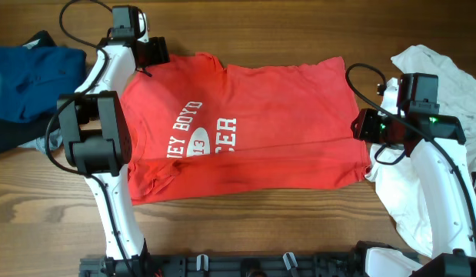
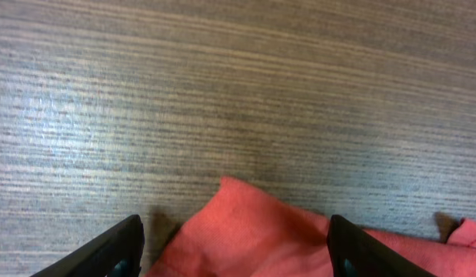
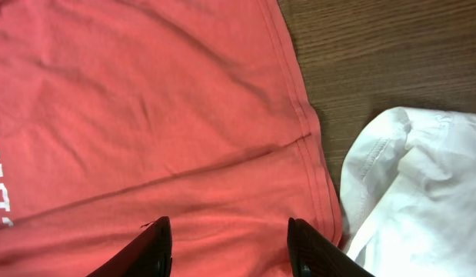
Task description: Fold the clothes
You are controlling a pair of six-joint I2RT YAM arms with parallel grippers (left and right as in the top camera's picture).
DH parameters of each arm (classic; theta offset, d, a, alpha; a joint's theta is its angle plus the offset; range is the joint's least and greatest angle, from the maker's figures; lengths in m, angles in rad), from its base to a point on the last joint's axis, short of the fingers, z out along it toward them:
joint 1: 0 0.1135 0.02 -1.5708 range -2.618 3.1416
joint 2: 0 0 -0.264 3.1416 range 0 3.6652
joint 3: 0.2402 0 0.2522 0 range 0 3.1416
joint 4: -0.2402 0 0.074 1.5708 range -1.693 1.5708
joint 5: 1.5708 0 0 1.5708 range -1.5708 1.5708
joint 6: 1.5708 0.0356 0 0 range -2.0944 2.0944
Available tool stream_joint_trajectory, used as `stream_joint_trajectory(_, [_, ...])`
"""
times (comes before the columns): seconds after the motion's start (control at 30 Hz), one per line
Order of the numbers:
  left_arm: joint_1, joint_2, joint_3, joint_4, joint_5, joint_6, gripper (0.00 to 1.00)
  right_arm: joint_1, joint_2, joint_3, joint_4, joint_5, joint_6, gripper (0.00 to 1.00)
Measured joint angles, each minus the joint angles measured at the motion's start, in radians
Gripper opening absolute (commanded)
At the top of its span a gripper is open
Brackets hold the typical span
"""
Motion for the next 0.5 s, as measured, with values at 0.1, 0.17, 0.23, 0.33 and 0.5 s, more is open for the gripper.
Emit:
stream_joint_trajectory(0.1, [-0.003,0.0,0.0,-0.01,-0.001,0.0,0.75,0.0,0.0,0.0,0.0,0.0,0.0,0.49])
stream_joint_trajectory(0.17, [-0.01,0.0,0.0,-0.017,-0.002,0.0,0.73,0.0,0.0,0.0,0.001,0.0,0.0,0.49])
stream_joint_trajectory(0.23, [-0.019,0.0,0.0,-0.017,-0.003,0.0,0.72,0.0,0.0,0.0,0.003,0.0,0.0,0.49])
stream_joint_trajectory(0.33, [-0.04,0.0,-0.006,-0.023,-0.004,0.006,0.61,0.0,0.0,0.0,0.003,0.0,0.0,0.49])
stream_joint_trajectory(0.5, [-0.042,0.003,-0.005,-0.063,-0.014,0.021,0.17,0.0,0.0,0.0,-0.003,0.0,0.0,0.49])
